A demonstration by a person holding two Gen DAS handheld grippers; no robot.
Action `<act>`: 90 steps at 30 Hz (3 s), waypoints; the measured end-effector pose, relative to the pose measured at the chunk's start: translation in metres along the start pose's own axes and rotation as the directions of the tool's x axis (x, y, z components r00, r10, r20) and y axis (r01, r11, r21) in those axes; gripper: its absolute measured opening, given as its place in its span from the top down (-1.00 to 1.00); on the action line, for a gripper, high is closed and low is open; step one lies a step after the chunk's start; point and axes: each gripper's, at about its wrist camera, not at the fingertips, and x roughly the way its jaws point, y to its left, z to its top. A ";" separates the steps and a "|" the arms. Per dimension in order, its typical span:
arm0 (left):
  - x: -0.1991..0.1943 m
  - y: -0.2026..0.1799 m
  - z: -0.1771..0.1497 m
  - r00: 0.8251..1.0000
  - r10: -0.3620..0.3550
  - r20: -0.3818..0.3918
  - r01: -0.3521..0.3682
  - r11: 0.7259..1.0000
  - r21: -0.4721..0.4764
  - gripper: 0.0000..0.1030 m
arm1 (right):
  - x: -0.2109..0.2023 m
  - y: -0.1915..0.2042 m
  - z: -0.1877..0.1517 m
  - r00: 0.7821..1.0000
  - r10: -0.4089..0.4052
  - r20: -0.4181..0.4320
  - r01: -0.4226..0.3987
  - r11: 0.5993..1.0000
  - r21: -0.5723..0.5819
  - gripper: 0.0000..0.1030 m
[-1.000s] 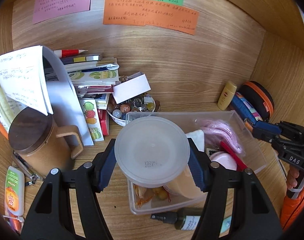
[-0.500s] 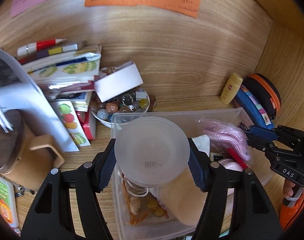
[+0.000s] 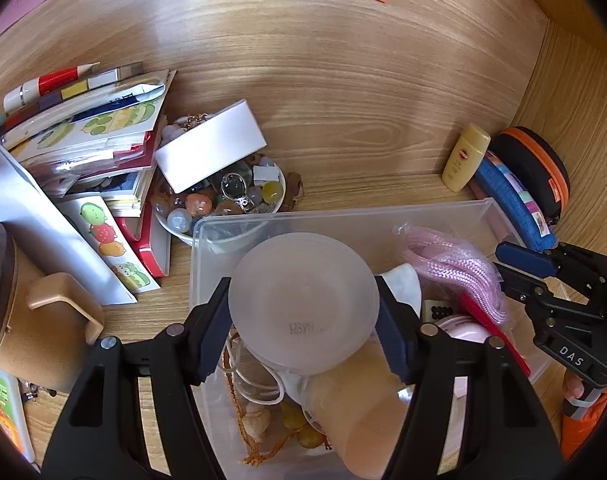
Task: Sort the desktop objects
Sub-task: 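Open the right gripper to drop the Max card while the left gripper releases the white container, then move the right gripper to the light blue bottle while the left gripper approaches the green spray bottle, then grasp the light blue bottle with the right gripper while the left gripper grasps the green spray bottle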
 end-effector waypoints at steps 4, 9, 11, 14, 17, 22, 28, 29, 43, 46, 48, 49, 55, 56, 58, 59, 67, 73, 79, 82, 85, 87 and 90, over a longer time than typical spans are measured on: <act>0.000 -0.003 0.002 1.000 0.005 -0.002 -0.005 1.000 0.001 -0.27 | 0.000 0.003 -0.001 1.000 -0.010 0.004 0.010 1.000 -0.011 0.51; -0.001 -0.007 0.003 0.999 0.035 -0.002 -0.035 0.999 0.007 -0.29 | 0.001 0.002 -0.001 1.000 -0.012 0.003 0.012 1.000 0.000 0.40; -0.002 -0.008 0.004 0.999 0.039 -0.003 -0.039 0.999 0.006 -0.30 | 0.000 0.002 -0.001 1.000 -0.021 0.007 0.021 1.000 -0.001 0.36; -0.005 -0.009 0.006 0.999 0.046 0.001 -0.046 0.999 0.007 -0.33 | -0.003 0.002 0.000 1.000 -0.020 0.015 0.020 1.000 -0.002 0.30; -0.013 -0.011 0.007 0.999 0.048 0.017 -0.048 0.999 0.013 -0.43 | -0.007 0.001 0.000 0.999 -0.034 0.028 0.034 0.999 0.000 0.11; -0.025 -0.016 0.007 0.998 0.047 0.039 -0.048 0.998 0.028 -0.48 | -0.015 -0.001 0.002 0.999 -0.011 0.052 0.010 1.000 0.016 -0.30; -0.043 -0.019 0.002 0.995 0.065 0.075 -0.068 0.997 0.033 -0.65 | -0.029 0.005 0.005 0.995 -0.026 0.092 0.027 1.000 -0.010 -0.42; -0.047 -0.019 0.000 0.994 0.069 0.083 -0.072 0.997 0.034 -0.67 | -0.031 0.006 0.005 0.995 -0.026 0.093 0.027 1.000 -0.010 -0.44; -0.091 -0.020 -0.034 0.985 0.088 0.146 -0.097 0.994 0.052 -0.84 | -0.070 0.033 -0.010 0.993 -0.051 0.111 0.056 0.997 -0.044 -0.62; -0.098 -0.017 -0.044 0.985 0.088 0.148 -0.096 0.994 0.051 -0.84 | -0.078 0.046 -0.019 0.992 -0.056 0.112 0.062 0.997 -0.053 -0.63; -0.101 -0.015 -0.052 0.986 0.089 0.143 -0.097 0.994 0.048 -0.84 | -0.081 0.054 -0.025 0.993 -0.053 0.109 0.059 0.997 -0.051 -0.63; -0.102 -0.014 -0.057 0.986 0.089 0.141 -0.096 0.994 0.046 -0.84 | -0.084 0.058 -0.029 0.993 -0.051 0.110 0.056 0.997 -0.049 -0.63; -0.109 -0.009 -0.082 0.989 0.092 0.118 -0.098 0.994 0.046 -0.84 | -0.092 0.083 -0.053 0.996 -0.030 0.088 0.033 0.999 -0.024 -0.64; -0.111 -0.009 -0.086 0.989 0.089 0.117 -0.095 0.994 0.049 -0.84 | -0.093 0.087 -0.058 0.996 -0.026 0.080 0.028 0.999 -0.019 -0.64; -0.113 -0.008 -0.094 0.990 0.082 0.113 -0.088 0.995 0.049 -0.84 | -0.092 0.095 -0.069 0.998 -0.014 0.059 0.015 1.000 -0.013 -0.64; -0.114 -0.007 -0.099 0.991 0.078 0.111 -0.084 0.995 0.049 -0.84 | -0.090 0.098 -0.073 0.999 -0.009 0.046 0.010 1.000 -0.010 -0.64; -0.118 -0.003 -0.128 0.993 0.061 0.096 -0.066 0.997 0.044 -0.84 | -0.067 0.116 -0.102 0.997 0.024 -0.069 -0.021 0.999 0.032 -0.64; -0.112 0.003 -0.140 0.996 0.051 0.076 -0.054 0.998 0.030 -0.84 | -0.048 0.121 -0.112 0.991 0.035 -0.127 -0.023 0.995 0.094 -0.64; -0.106 0.007 -0.145 0.998 0.033 0.057 -0.034 0.999 0.012 -0.84 | -0.042 0.130 -0.116 0.991 -0.033 -0.133 0.044 0.996 0.081 -0.64; -0.103 0.007 -0.146 0.999 0.020 0.049 -0.020 1.000 0.006 -0.84 | -0.044 0.133 -0.116 0.991 -0.049 -0.122 0.059 0.995 0.078 -0.64; -0.101 0.005 -0.147 0.999 0.006 0.044 -0.006 1.000 0.008 -0.84 | -0.041 0.134 -0.117 0.989 -0.069 -0.132 0.080 0.994 0.079 -0.54; -0.100 0.003 -0.147 0.999 0.002 0.043 -0.002 1.000 0.011 -0.84 | -0.040 0.134 -0.118 0.988 -0.054 -0.141 0.066 0.995 0.080 -0.50; -0.097 -0.001 -0.147 0.999 -0.006 0.038 0.006 1.000 0.016 -0.84 | -0.038 0.134 -0.118 0.990 -0.043 -0.137 0.055 0.995 0.083 -0.42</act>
